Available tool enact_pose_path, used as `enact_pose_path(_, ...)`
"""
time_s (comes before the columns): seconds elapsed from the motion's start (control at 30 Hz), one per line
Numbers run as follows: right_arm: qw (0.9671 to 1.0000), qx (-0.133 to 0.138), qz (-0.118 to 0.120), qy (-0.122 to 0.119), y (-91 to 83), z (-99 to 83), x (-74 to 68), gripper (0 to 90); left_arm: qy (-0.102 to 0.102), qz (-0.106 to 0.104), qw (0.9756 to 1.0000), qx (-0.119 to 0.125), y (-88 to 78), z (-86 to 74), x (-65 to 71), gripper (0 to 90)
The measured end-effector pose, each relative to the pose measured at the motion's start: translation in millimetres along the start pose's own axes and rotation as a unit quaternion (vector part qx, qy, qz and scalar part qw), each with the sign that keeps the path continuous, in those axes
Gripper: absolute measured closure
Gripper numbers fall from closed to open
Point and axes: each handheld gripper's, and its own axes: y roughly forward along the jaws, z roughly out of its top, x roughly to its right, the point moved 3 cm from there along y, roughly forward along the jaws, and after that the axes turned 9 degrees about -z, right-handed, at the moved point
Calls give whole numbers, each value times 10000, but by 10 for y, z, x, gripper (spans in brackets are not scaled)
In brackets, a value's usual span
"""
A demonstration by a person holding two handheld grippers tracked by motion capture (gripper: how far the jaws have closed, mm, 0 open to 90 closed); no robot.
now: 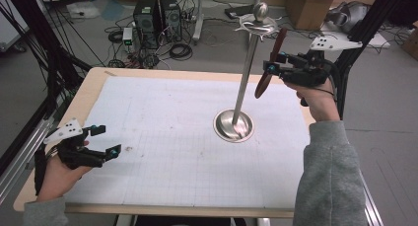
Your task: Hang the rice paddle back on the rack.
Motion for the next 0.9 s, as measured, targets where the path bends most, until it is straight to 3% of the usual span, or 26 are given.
enact_pose_path(0.2, 9995, -218, -229, -92, 30, -35, -20, 149, 18, -21, 10000, -17, 18, 4, -15, 18)
enact_pose_path(0.37, 9975, -470, -524, -49, 61, -79, -18, 4, 3, -48, 10000, -13, 48, 15, -29, 18)
enact_pose_path(0.5, 9969, -463, -633, -87, 52, -128, -28, 3, 56, -62, 10000, 11, 63, 32, -34, 18)
enact_pose_path(0.9, 9969, -452, -625, 144, -64, -418, 97, 3, 69, -99, 9999, 17, 122, 59, -47, 18)
